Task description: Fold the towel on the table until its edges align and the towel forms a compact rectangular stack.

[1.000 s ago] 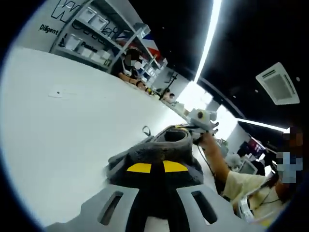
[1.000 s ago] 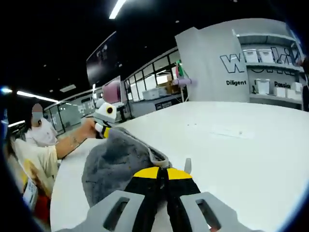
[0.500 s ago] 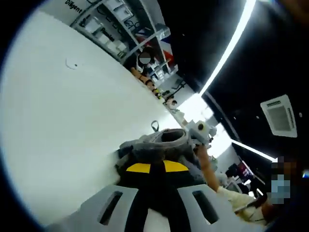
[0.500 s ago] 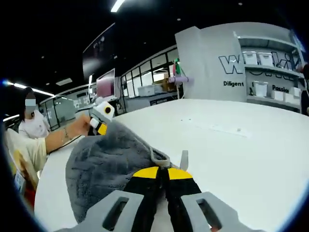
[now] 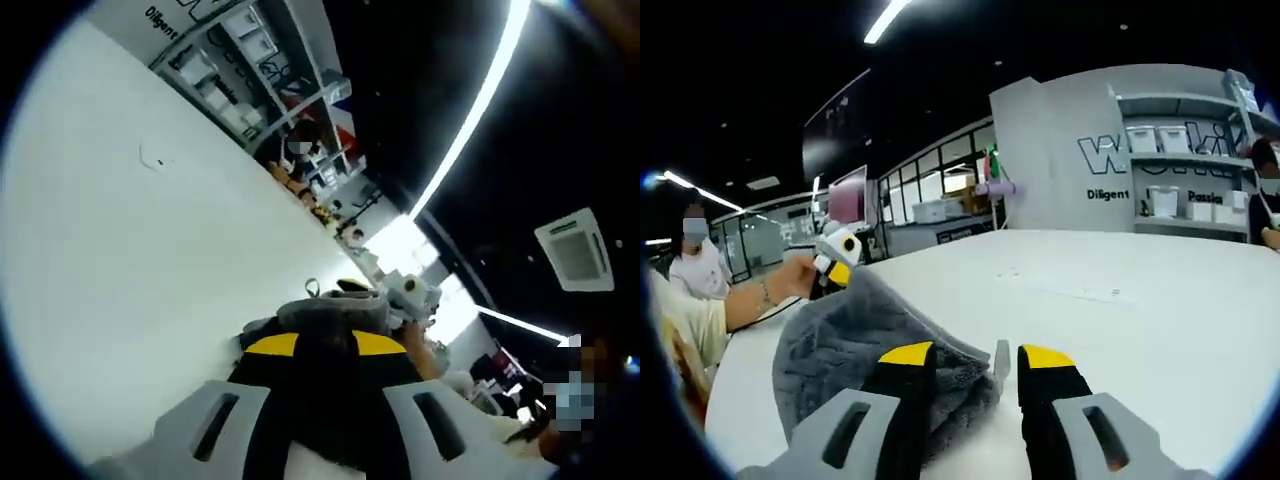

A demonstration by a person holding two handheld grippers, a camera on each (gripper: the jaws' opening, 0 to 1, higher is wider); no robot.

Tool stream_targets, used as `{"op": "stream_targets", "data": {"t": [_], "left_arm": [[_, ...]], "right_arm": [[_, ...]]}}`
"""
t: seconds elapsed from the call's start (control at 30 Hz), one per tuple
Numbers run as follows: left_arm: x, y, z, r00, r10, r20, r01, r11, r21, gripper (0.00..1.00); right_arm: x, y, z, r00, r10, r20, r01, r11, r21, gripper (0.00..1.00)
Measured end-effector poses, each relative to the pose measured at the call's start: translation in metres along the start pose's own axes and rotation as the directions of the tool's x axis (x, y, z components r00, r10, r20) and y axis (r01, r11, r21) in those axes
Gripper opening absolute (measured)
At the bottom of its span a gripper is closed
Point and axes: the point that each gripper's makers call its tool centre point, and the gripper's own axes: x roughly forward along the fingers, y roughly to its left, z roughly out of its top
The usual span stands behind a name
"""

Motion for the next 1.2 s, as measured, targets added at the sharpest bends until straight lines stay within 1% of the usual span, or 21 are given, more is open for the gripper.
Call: {"op": "stream_targets", "data": {"t": [0.07, 0.1, 0.17, 0.2, 0.27, 0.3, 0.33, 0.43, 0.47, 0.5, 0.53, 0.6, 0.7, 0.83, 0.9, 0.97, 1.0, 1.03, 1.07, 1.1, 1.2], "left_arm": [[-0.003, -0.003, 0.003, 1.0, 0.015, 0.014, -0.015, 1.0, 0.027, 0.2], [-0.005, -0.001, 0.01, 1.0, 0.019, 0.024, -0.019, 0.999, 0.037, 0.21], [-0.007, -0.001, 0.014, 0.999, 0.021, 0.037, -0.023, 0.999, 0.04, 0.22], [-0.008, 0.003, 0.023, 0.999, 0.019, 0.043, -0.02, 0.999, 0.036, 0.22], [-0.004, 0.005, 0.023, 0.999, 0.022, 0.032, -0.023, 1.0, 0.021, 0.22], [-0.002, 0.01, 0.017, 0.999, 0.043, -0.005, -0.043, 0.999, 0.021, 0.22], [0.0, 0.014, 0.014, 0.998, 0.059, -0.029, -0.058, 0.998, 0.032, 0.21], [0.006, 0.022, 0.014, 0.995, 0.087, -0.037, -0.085, 0.995, 0.055, 0.18], [0.007, 0.024, 0.015, 0.995, 0.084, -0.047, -0.082, 0.995, 0.049, 0.16], [0.009, 0.019, 0.008, 0.995, 0.077, -0.055, -0.075, 0.996, 0.046, 0.12], [0.009, 0.019, 0.006, 0.994, 0.079, -0.074, -0.075, 0.995, 0.059, 0.08], [0.01, 0.024, 0.009, 0.99, 0.114, -0.084, -0.104, 0.988, 0.117, 0.04], [0.011, 0.024, 0.015, 0.989, 0.124, -0.083, -0.113, 0.986, 0.123, 0.02], [0.011, 0.024, 0.027, 0.986, 0.142, -0.082, -0.135, 0.987, 0.093, 0.02], [0.012, 0.029, 0.031, 0.981, 0.169, -0.099, -0.165, 0.985, 0.044, 0.02], [0.013, 0.037, 0.034, 0.977, 0.18, -0.114, -0.185, 0.982, -0.031, 0.02], [0.014, 0.043, 0.036, 0.977, 0.183, -0.113, -0.192, 0.978, -0.084, 0.02], [0.015, 0.046, 0.037, 0.976, 0.185, -0.113, -0.197, 0.975, -0.1, 0.02], [0.015, 0.056, 0.037, 0.974, 0.197, -0.111, -0.21, 0.971, -0.115, 0.02], [0.015, 0.061, 0.038, 0.973, 0.205, -0.109, -0.217, 0.97, -0.114, 0.02], [0.018, 0.069, 0.025, 0.969, 0.221, -0.106, -0.232, 0.968, -0.1, 0.02]], "right_arm": [[0.004, 0.001, 0.001, 1.0, 0.016, -0.013, -0.016, 1.0, -0.005, 0.3], [0.006, 0.002, -0.002, 0.999, 0.022, -0.039, -0.022, 1.0, -0.004, 0.3], [0.01, 0.002, -0.008, 0.998, 0.016, -0.068, -0.016, 1.0, 0.003, 0.29], [0.012, 0.001, -0.014, 0.995, 0.009, -0.101, -0.007, 1.0, 0.024, 0.26], [0.015, 0.002, -0.015, 0.995, 0.024, -0.096, -0.02, 0.999, 0.038, 0.16], [0.017, 0.006, -0.015, 0.996, 0.043, -0.083, -0.037, 0.996, 0.082, 0.15], [0.018, 0.005, -0.015, 0.996, 0.046, -0.08, -0.038, 0.995, 0.093, 0.14], [0.019, 0.003, -0.014, 0.995, 0.053, -0.078, -0.045, 0.993, 0.111, 0.06], [0.018, 0.005, -0.014, 0.996, 0.056, -0.074, -0.047, 0.992, 0.116, 0.04], [0.018, 0.006, -0.013, 0.996, 0.059, -0.069, -0.05, 0.992, 0.119, 0.03], [0.017, 0.004, -0.009, 0.996, 0.062, -0.058, -0.054, 0.991, 0.122, 0.02], [0.015, 0.004, -0.004, 0.998, 0.057, -0.036, -0.052, 0.991, 0.127, 0.02], [0.014, 0.001, 0.003, 0.999, 0.052, -0.011, -0.049, 0.985, 0.166, 0.02], [0.017, -0.008, -0.001, 0.999, 0.022, -0.031, -0.015, 0.98, 0.196, 0.02], [0.02, -0.014, -0.005, 0.999, -0.001, -0.049, 0.011, 0.978, 0.206, 0.02], [0.023, -0.017, -0.011, 0.998, -0.016, -0.056, 0.028, 0.975, 0.221, 0.03], [0.027, -0.022, -0.014, 0.998, -0.026, -0.064, 0.04, 0.974, 0.223, 0.03], [0.029, -0.025, -0.016, 0.997, -0.037, -0.073, 0.052, 0.975, 0.215, 0.03], [0.03, -0.028, -0.022, 0.995, -0.053, -0.09, 0.069, 0.979, 0.19, 0.04], [0.031, -0.029, -0.025, 0.993, -0.062, -0.1, 0.079, 0.981, 0.177, 0.04], [0.037, -0.033, -0.033, 0.99, -0.079, -0.119, 0.097, 0.983, 0.154, 0.06]]}}
